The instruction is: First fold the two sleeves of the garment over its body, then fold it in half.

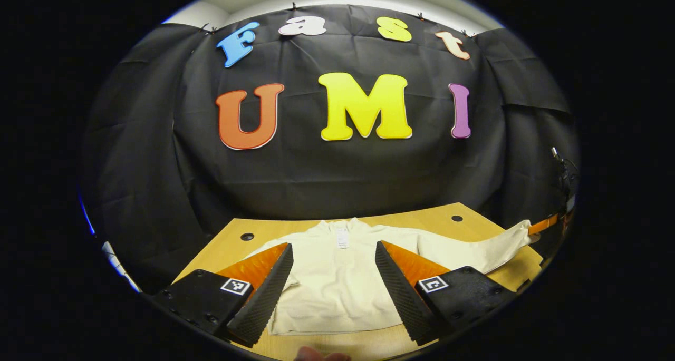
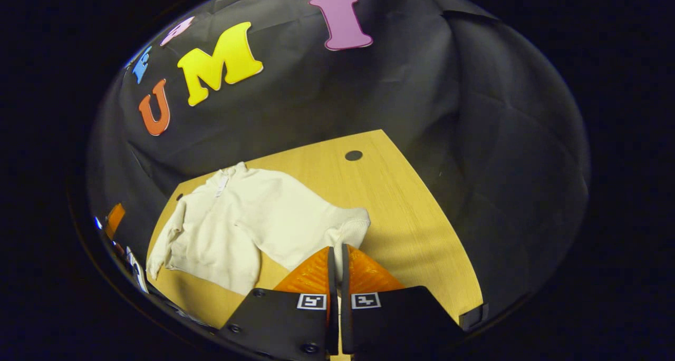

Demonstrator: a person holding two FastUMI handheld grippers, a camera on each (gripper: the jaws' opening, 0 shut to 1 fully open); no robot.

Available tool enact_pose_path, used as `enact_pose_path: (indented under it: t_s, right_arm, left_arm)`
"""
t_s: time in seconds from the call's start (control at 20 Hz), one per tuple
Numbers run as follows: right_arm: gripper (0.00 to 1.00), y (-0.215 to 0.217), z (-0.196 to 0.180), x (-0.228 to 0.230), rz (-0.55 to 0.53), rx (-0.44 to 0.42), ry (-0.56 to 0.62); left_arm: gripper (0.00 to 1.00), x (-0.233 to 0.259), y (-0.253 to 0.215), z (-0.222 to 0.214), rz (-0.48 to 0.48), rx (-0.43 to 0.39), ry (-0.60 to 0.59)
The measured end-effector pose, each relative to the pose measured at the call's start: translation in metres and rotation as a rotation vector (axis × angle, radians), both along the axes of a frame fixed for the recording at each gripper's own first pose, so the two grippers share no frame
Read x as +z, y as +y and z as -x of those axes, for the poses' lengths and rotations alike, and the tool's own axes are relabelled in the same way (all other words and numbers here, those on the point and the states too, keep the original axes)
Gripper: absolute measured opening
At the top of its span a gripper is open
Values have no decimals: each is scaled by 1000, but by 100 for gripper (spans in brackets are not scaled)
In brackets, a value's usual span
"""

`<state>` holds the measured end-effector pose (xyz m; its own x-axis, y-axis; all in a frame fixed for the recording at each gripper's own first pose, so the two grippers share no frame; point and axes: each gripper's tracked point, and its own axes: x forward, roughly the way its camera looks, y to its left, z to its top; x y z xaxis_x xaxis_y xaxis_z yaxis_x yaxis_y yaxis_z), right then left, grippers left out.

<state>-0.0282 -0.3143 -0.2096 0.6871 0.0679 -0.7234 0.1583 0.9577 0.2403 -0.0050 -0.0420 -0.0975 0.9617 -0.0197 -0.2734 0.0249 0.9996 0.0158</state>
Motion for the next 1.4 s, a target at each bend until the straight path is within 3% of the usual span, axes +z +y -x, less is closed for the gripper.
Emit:
enact_pose_path:
  t_s: [0.45,0.75,1.05,1.4]
  right_arm:
    - [2,137,-112,85,-90,182,-119]
    - [2,246,-189,118,-92,358,-171]
    - [2,389,-237,94,-125,534,-143]
    - [2,527,-269,4,-77,686,-47]
  left_arm:
    - [99,-6,101,21,26,188,-7]
    - [99,-13,170,46,32,319,0]
    - [99,-26,235,83,39,468,23]
    - [99,-33,296,121,11,604,58]
